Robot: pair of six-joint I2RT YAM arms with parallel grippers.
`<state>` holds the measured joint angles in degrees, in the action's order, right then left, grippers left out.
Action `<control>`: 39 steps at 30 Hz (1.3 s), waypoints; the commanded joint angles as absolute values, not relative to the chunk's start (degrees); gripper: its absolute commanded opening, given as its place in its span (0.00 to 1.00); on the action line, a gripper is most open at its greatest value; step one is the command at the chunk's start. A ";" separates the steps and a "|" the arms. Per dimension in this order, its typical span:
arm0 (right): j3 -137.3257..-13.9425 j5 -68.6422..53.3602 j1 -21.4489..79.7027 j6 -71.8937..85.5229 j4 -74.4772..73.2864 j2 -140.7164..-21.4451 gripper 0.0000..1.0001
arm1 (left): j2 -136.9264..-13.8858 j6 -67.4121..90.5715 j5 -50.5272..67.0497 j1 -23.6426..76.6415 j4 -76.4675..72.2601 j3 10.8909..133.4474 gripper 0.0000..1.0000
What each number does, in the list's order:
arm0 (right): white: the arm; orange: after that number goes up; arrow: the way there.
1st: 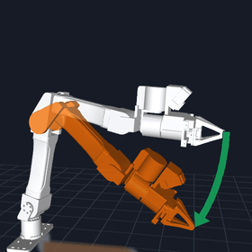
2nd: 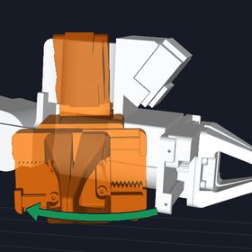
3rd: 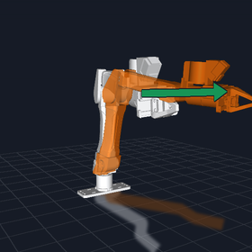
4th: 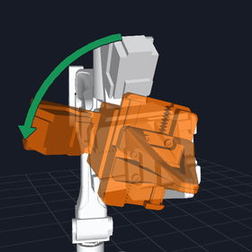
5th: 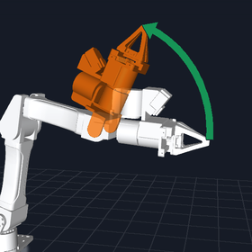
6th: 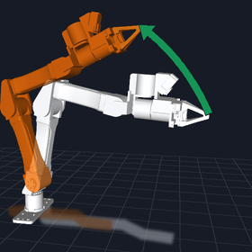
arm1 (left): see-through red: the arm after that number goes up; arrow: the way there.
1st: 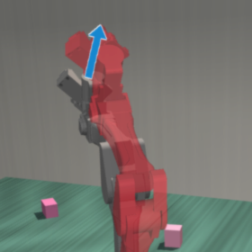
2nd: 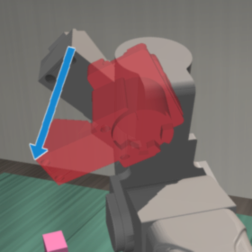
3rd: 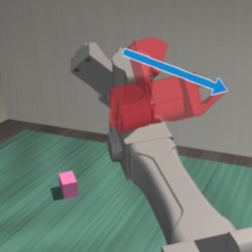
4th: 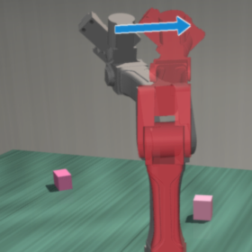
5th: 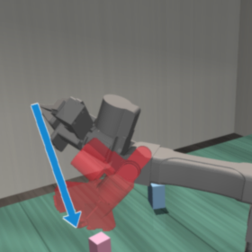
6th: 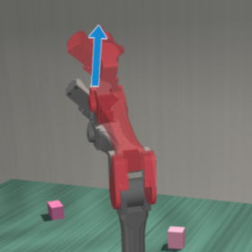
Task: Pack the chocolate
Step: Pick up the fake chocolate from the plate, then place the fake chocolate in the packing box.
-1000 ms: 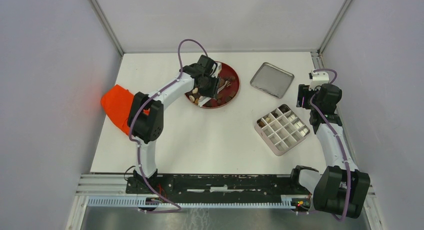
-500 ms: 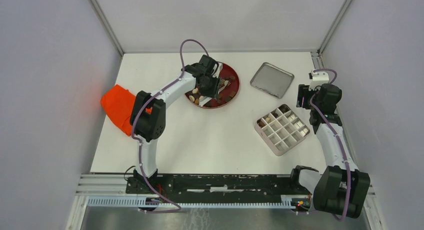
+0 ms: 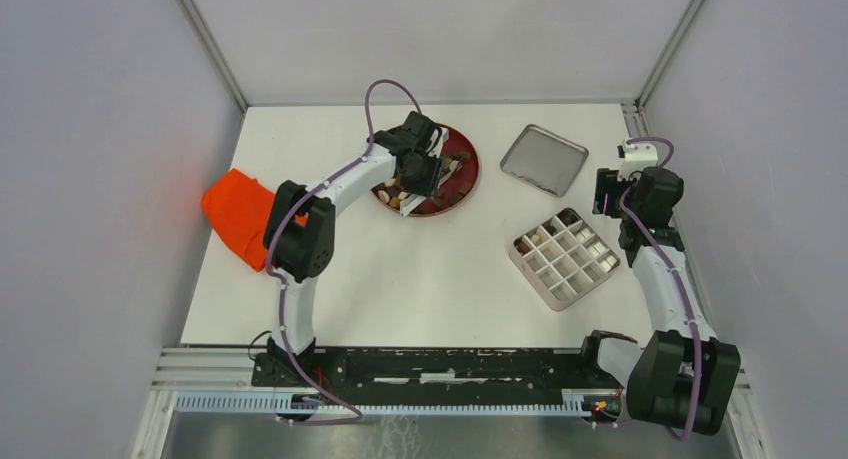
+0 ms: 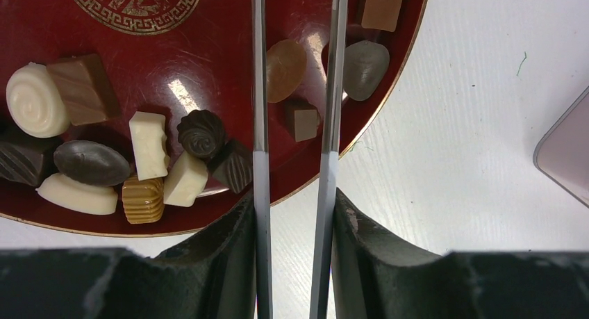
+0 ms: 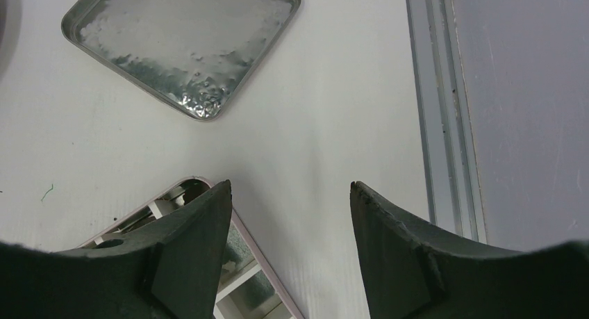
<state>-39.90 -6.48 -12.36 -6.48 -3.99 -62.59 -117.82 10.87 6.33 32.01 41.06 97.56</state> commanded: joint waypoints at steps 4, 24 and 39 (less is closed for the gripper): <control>-40.61 -6.77 -11.94 -7.00 -3.32 -62.54 0.69 | -114.01 9.39 6.08 32.31 41.05 98.87 0.06; -40.52 -7.17 -11.95 -6.94 -3.25 -62.51 0.69 | -93.03 12.48 12.21 35.22 34.29 81.19 0.02; -40.48 -7.46 -11.93 -6.94 -3.14 -62.58 0.69 | -84.83 18.86 13.80 56.26 24.35 69.73 0.02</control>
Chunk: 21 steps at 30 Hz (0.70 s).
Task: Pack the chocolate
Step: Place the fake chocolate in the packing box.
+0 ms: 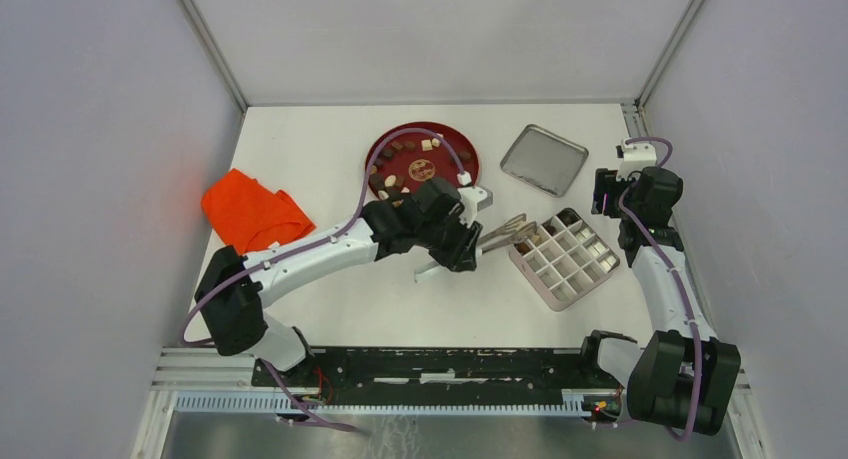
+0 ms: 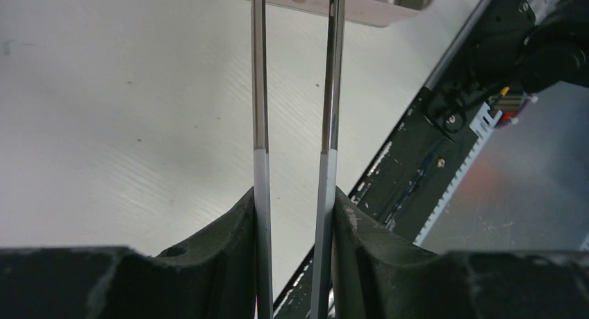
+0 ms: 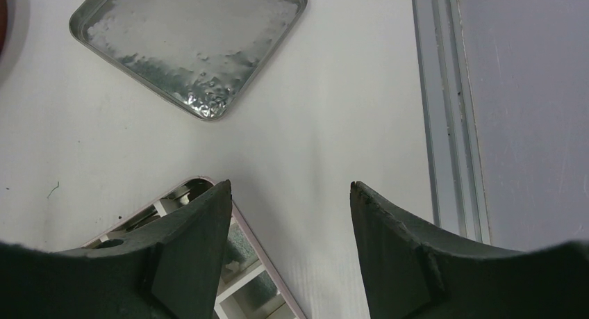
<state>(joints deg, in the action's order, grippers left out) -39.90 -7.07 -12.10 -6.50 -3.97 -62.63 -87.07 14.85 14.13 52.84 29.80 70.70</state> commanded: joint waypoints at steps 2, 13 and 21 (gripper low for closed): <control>-40.47 -7.45 -11.94 -6.94 -3.14 -62.58 0.69 | -84.94 19.76 12.48 58.30 24.06 69.60 0.02; -40.47 -7.70 -11.85 -6.92 -3.10 -62.67 0.69 | -92.08 19.61 4.81 65.15 28.45 74.31 0.06; -40.44 -7.73 -11.81 -6.94 -3.15 -62.69 0.69 | -96.44 18.39 1.70 66.29 30.83 78.01 0.13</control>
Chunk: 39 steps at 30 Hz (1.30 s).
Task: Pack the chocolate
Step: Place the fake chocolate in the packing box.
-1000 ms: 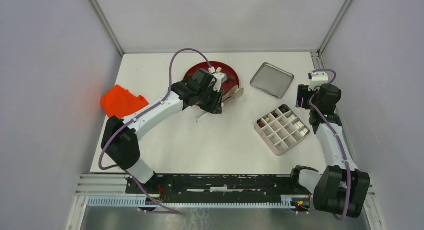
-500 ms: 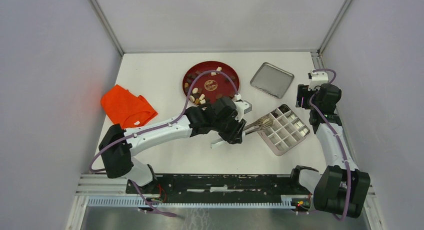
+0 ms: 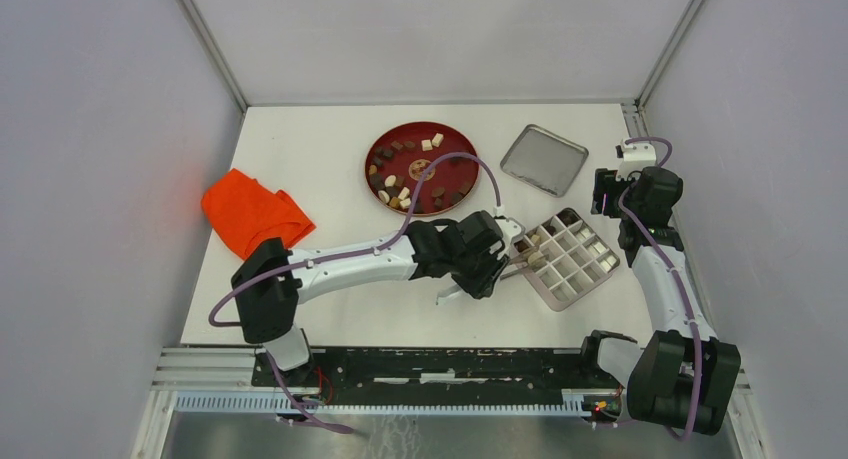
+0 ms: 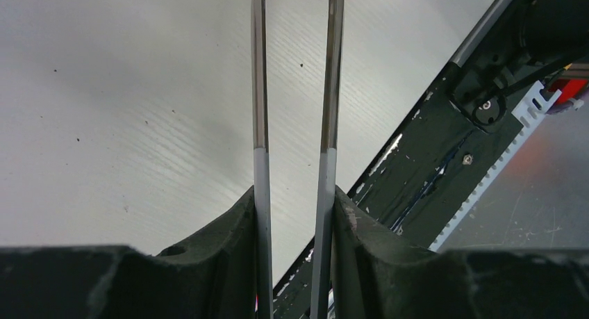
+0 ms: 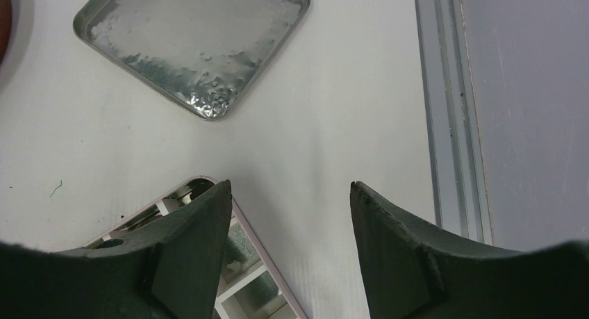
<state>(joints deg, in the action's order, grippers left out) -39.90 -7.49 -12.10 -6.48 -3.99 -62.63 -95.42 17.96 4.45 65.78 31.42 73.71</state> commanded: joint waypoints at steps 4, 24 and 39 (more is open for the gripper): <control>-40.43 -7.66 -11.85 -6.94 -3.14 -62.67 0.69 | -97.66 18.28 1.47 66.52 31.30 79.12 0.19; -40.47 -7.57 -11.86 -6.94 -3.16 -62.66 0.69 | -98.46 17.77 0.92 67.24 33.03 79.89 0.41; -40.52 -7.52 -11.86 -6.94 -3.22 -62.50 0.69 | -98.39 18.42 0.69 67.20 33.09 80.24 0.46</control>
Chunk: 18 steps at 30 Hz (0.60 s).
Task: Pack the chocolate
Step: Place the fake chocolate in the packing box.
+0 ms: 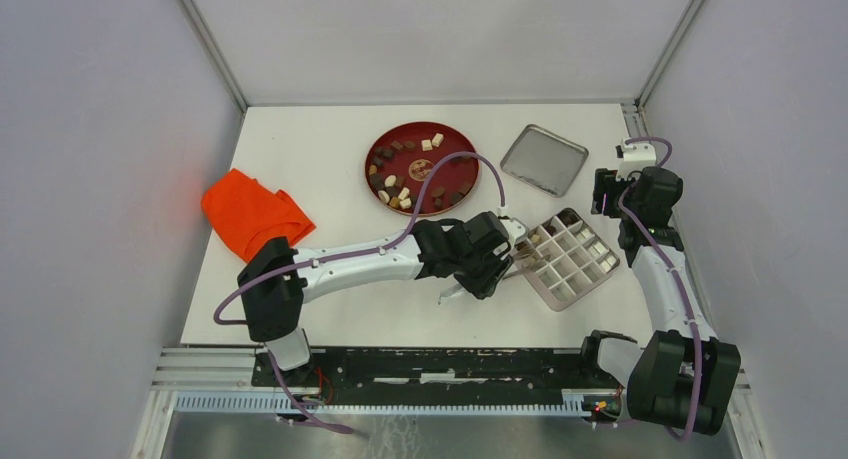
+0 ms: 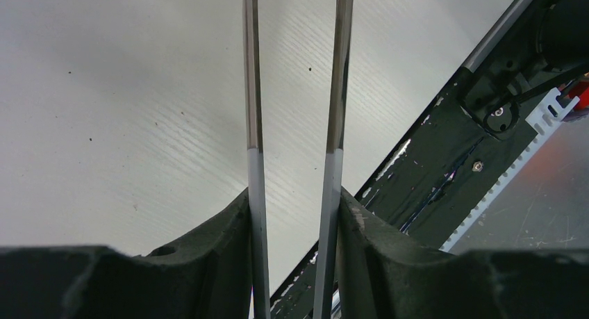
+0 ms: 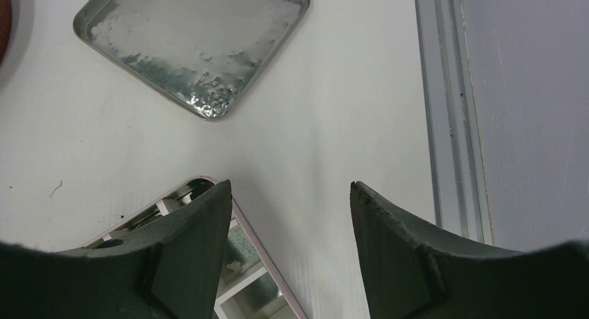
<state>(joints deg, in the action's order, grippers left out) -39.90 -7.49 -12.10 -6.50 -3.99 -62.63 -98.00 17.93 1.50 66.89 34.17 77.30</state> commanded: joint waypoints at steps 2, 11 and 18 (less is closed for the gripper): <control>-40.52 -7.54 -11.86 -6.94 -3.29 -62.48 0.69 | -98.20 18.66 0.41 67.23 33.13 80.34 0.42; -40.52 -7.64 -11.84 -6.94 -3.19 -62.50 0.69 | -93.11 20.16 0.20 66.66 30.49 79.16 0.39; -40.52 -7.77 -11.84 -6.94 -3.25 -62.50 0.69 | -87.37 19.93 1.42 60.38 29.09 74.64 0.39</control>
<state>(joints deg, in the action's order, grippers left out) -39.90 -7.49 -12.10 -6.50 -3.99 -62.63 -93.01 18.09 1.58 64.49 32.73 76.14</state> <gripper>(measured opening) 0.691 0.415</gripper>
